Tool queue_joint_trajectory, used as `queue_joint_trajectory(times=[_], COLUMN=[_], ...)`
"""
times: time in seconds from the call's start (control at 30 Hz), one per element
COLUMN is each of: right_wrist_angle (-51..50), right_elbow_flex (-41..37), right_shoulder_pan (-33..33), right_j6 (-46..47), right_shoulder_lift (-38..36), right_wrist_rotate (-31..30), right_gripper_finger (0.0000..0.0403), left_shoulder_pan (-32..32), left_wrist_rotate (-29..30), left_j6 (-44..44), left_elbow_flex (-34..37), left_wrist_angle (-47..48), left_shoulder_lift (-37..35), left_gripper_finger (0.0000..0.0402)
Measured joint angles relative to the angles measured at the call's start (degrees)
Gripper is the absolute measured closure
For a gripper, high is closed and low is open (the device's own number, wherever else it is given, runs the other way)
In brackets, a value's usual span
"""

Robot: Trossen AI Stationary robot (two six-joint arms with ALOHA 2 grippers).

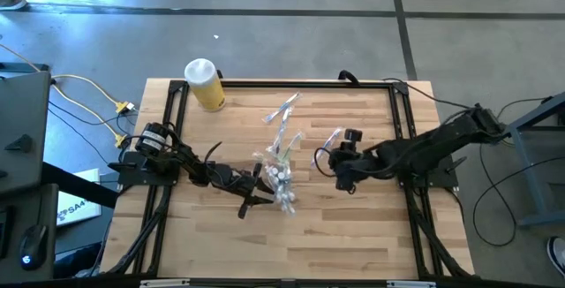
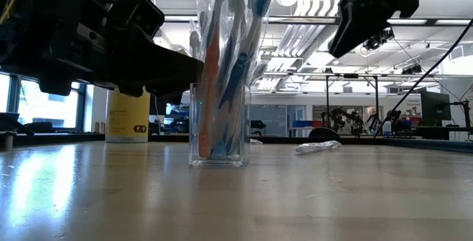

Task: Pick & Place toothbrushing station
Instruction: Put the blue toothbrush into the transparent organizer

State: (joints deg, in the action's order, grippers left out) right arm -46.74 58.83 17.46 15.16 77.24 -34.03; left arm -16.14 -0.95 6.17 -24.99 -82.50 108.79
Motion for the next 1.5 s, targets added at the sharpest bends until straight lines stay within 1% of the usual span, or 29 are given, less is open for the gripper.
queue_joint_trajectory(times=[0.1,0.3,0.37,0.47,0.63,0.7,0.77,0.83,1.0,1.1,1.27,1.4,1.5], right_wrist_angle=[0.81,1.31,1.36,1.53,3.04,3.80,4.67,5.91,7.44,6.54,7.61,10.96,12.86], right_elbow_flex=[0.00,0.00,0.00,0.00,0.00,0.00,0.00,0.00,0.05,-0.01,-2.09,-3.63,-3.93], right_shoulder_pan=[-1.95,-4.41,-5.41,-7.60,-10.42,-11.63,-13.06,-14.50,-17.51,-19.39,-22.35,-24.60,-26.12], right_j6=[-0.41,-4.27,-5.87,-7.90,-12.92,-16.07,-19.47,-22.26,-24.90,-25.96,-28.40,-31.64,-33.83], right_shoulder_lift=[0.85,1.15,1.15,1.15,1.15,1.15,1.15,1.15,1.59,2.33,5.18,8.50,12.53], right_wrist_rotate=[2.93,5.57,8.35,12.99,17.35,20.36,25.64,29.35,29.83,30.10,33.33,34.04,33.81], right_gripper_finger=[0.0259,0.0259,0.0259,0.0259,0.0259,0.0259,0.0259,0.0259,0.0259,0.0259,0.0259,0.0259,0.0259], left_shoulder_pan=[0.00,0.00,0.00,0.00,0.00,-0.04,-0.04,-0.04,-0.02,-0.04,-0.02,-0.02,-0.11], left_wrist_rotate=[-0.04,0.04,0.25,0.44,1.33,1.73,1.78,1.80,2.31,2.84,2.55,-0.95,-4.11], left_j6=[-0.35,-1.53,-1.90,-1.90,-1.52,-1.43,-1.32,-1.02,3.06,3.10,3.13,3.15,3.15], left_elbow_flex=[-0.02,-0.02,-0.02,-0.02,0.25,0.55,0.77,0.85,2.22,3.04,4.10,4.76,5.27], left_wrist_angle=[-0.02,-0.02,-0.02,-0.02,-0.15,-0.31,-0.52,-0.52,-1.80,-2.64,-3.04,-2.60,-2.61], left_shoulder_lift=[0.00,0.00,0.00,0.00,0.00,0.00,0.00,0.00,0.00,-0.37,-3.63,-6.41,-8.41], left_gripper_finger=[0.0281,0.0279,0.0271,0.0246,0.0200,0.0193,0.0191,0.0190,0.0190,0.0190,0.0190,0.0190,0.0190])
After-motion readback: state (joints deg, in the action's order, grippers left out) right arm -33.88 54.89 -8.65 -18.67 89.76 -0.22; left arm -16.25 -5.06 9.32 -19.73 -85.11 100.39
